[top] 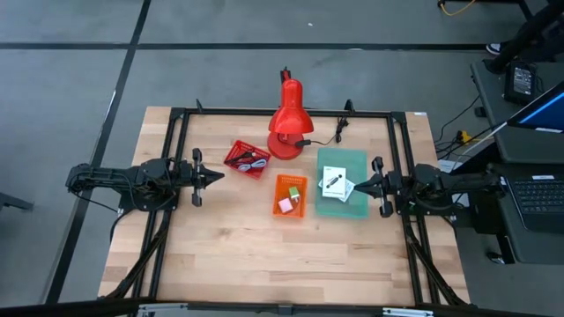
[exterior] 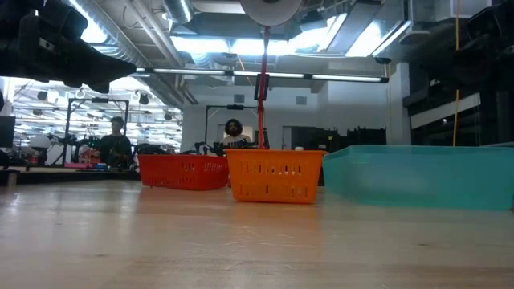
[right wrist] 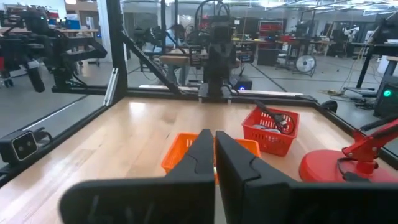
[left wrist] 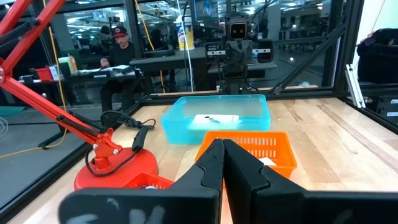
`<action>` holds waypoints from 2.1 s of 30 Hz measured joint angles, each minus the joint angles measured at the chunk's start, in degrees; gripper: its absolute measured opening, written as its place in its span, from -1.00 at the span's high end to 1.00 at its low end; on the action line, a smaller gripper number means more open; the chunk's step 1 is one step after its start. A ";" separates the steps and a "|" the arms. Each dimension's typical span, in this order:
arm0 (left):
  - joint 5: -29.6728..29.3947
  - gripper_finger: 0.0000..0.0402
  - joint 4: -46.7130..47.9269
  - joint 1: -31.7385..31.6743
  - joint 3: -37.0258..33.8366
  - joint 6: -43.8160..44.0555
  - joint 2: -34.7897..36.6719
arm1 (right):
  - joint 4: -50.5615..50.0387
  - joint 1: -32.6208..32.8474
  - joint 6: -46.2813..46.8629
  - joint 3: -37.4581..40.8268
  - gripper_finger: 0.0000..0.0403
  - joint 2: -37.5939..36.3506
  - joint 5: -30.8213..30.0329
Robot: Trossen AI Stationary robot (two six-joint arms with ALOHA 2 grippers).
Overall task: Pick and place items into bin
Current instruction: Return to Home Position
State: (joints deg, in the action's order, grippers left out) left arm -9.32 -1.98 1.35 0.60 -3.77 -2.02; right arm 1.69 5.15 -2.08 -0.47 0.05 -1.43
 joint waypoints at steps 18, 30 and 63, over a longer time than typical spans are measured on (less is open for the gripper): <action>0.00 0.97 0.00 0.00 0.02 0.00 0.00 | 0.04 0.00 1.82 0.02 1.00 0.07 0.02; 0.00 0.98 0.00 0.01 0.01 0.00 0.00 | 0.04 0.00 1.81 0.04 1.00 0.07 0.02; 0.00 0.98 0.00 -0.01 0.02 0.00 0.00 | 0.07 0.00 1.85 0.04 1.00 0.07 0.02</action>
State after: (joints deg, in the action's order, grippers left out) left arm -9.32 -1.98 1.34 0.62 -3.77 -2.02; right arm 1.76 5.15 -0.23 -0.43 0.12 -1.41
